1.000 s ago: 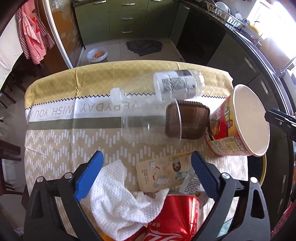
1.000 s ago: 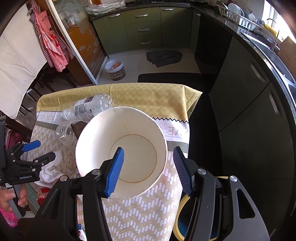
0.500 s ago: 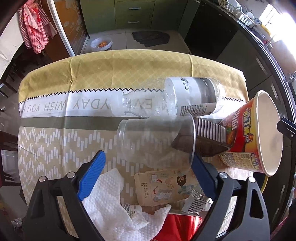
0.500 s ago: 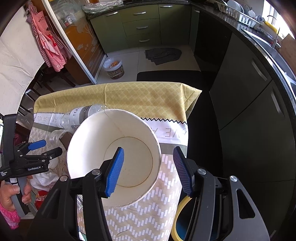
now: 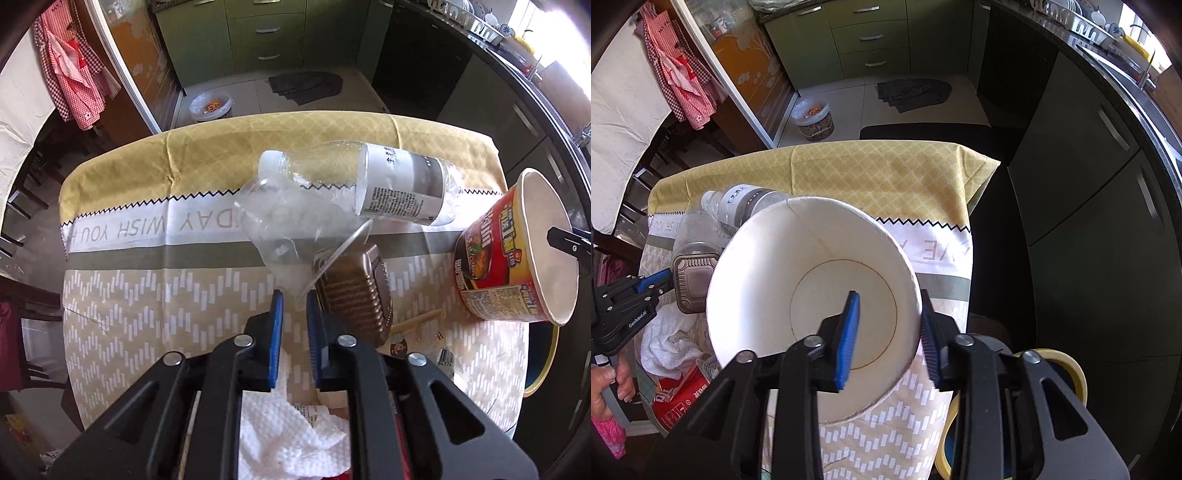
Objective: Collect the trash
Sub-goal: 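Close right tool on the bucket rim while left tool closes on the brown tray, then carry the bucket over the yellow-rimmed bin and open right tool while left lifts the tray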
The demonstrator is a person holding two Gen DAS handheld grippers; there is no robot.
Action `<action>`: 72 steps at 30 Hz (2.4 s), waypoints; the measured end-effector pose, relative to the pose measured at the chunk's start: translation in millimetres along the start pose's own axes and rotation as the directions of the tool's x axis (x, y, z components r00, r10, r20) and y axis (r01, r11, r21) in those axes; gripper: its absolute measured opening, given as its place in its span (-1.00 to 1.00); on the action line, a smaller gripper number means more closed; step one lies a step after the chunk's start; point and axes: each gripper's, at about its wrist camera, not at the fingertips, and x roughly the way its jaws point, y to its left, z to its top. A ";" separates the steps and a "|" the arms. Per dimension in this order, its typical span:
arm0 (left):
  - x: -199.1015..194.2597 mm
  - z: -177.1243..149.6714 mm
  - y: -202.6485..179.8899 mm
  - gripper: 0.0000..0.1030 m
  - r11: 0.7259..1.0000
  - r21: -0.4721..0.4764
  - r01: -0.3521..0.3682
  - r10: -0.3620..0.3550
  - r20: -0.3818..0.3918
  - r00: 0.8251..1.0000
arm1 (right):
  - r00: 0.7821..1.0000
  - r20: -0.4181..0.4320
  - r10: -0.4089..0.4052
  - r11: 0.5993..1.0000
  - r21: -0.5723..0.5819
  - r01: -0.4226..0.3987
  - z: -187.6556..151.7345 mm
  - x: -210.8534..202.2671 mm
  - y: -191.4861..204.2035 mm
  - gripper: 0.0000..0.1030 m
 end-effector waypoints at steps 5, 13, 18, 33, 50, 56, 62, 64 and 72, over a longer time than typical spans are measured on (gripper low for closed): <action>-10.7 -6.8 11.7 -0.74 0.999 0.000 0.034 -0.034 -0.024 0.999 | 1.000 -0.018 -0.012 1.000 0.003 0.012 -2.6 5.0 -5.4 -0.88; -30.2 -20.8 13.6 -0.27 0.990 -0.008 0.140 -0.140 -0.021 0.990 | 1.000 0.023 -0.009 1.000 -0.015 0.009 -8.2 -13.2 -0.5 -0.91; -35.1 -25.5 -0.9 -0.28 0.962 -0.001 0.273 -0.273 -0.043 0.961 | 0.998 0.057 -0.009 0.999 -0.031 0.011 -14.2 -38.5 2.7 -0.91; 3.3 -12.0 0.5 -0.27 0.960 -0.111 0.258 -0.268 -0.087 0.960 | 0.996 0.091 -0.016 0.999 0.039 0.012 -72.4 -86.0 -64.0 -0.91; 25.4 6.7 -20.3 -0.44 0.958 -0.111 0.263 -0.271 -0.060 0.961 | 0.999 -0.012 -0.037 0.969 0.243 0.039 -162.2 -42.5 -184.3 -0.90; 13.9 5.2 -28.0 -0.50 0.957 -0.060 0.284 -0.287 -0.044 0.957 | 0.998 -0.041 -0.041 0.956 0.287 0.051 -169.1 -18.0 -204.6 -0.89; -4.6 1.9 -31.4 -0.68 0.948 -0.015 0.318 -0.318 -0.034 0.947 | 0.998 -0.055 -0.028 0.940 0.339 0.045 -172.1 3.8 -227.0 -0.71; -8.3 1.7 -32.9 -0.72 0.946 -0.008 0.324 -0.324 -0.036 0.945 | 0.998 -0.058 -0.031 0.934 0.353 0.049 -174.1 8.6 -231.3 -0.53; -28.6 0.3 -32.7 -0.72 0.910 -0.005 0.414 -0.414 -0.051 0.909 | 1.000 -0.012 -0.005 0.934 0.358 0.009 -178.7 0.2 -228.3 -0.51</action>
